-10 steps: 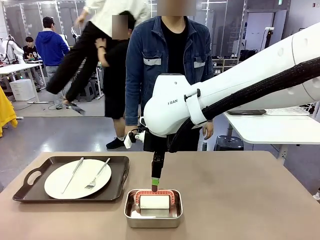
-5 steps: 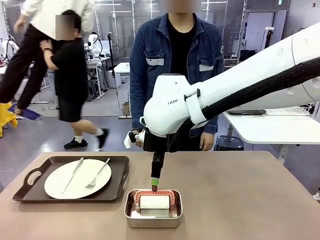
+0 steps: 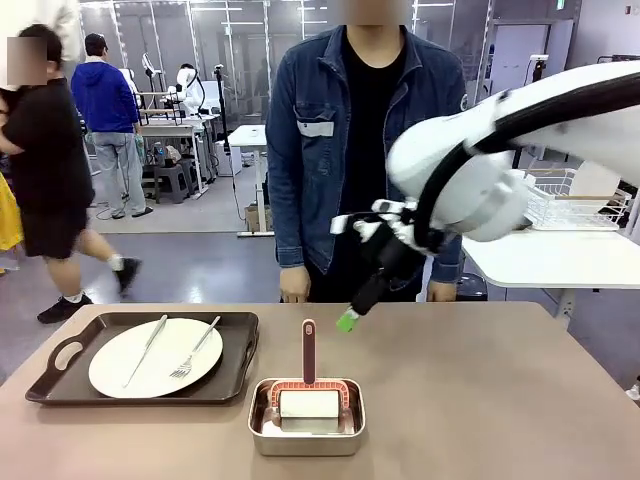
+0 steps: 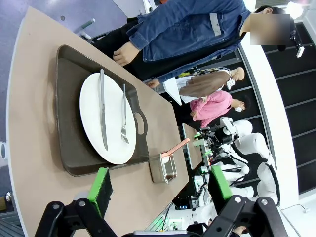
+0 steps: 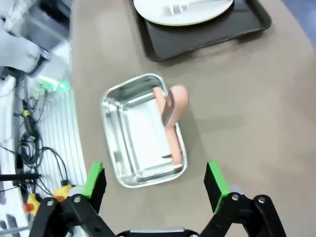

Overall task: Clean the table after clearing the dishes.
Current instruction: When the right (or left) Handle tray is removed, use the right hand (or left hand) to clean the right (or left) side of the table with the Lint Roller.

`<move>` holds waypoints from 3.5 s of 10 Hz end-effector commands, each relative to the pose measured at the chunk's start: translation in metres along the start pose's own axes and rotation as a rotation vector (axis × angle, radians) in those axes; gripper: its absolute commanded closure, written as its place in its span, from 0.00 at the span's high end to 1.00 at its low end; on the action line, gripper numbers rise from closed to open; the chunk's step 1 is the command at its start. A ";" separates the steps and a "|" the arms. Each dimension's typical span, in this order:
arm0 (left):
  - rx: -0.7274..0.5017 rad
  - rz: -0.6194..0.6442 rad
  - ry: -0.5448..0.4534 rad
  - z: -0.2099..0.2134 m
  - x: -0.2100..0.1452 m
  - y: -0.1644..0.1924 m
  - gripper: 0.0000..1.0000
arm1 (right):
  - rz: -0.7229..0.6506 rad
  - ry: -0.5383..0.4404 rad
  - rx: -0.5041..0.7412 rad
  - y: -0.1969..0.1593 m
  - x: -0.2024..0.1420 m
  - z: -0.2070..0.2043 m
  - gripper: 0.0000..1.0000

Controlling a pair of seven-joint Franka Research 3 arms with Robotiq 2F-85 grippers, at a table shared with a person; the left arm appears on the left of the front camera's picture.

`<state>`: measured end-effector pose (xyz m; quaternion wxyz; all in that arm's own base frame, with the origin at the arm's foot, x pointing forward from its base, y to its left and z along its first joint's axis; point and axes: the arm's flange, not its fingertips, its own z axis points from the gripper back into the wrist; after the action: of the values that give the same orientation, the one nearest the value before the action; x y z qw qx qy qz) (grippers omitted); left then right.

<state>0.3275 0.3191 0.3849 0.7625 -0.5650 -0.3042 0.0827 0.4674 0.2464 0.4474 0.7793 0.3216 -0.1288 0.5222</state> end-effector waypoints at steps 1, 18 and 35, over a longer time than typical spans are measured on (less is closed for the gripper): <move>0.000 -0.013 0.008 0.003 -0.002 -0.001 1.00 | -0.115 -0.166 0.134 0.011 -0.047 0.018 1.00; 0.000 -0.013 0.008 0.003 -0.002 -0.001 1.00 | -0.918 -0.872 0.102 0.023 -0.459 0.214 1.00; 0.003 -0.063 -0.022 -0.007 0.004 -0.013 1.00 | -0.918 -0.872 0.102 0.023 -0.459 0.214 1.00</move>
<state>0.3294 0.3173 0.3877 0.7624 -0.5638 -0.3081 0.0766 0.2854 -0.2171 0.3735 0.7851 0.5632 -0.2535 -0.0465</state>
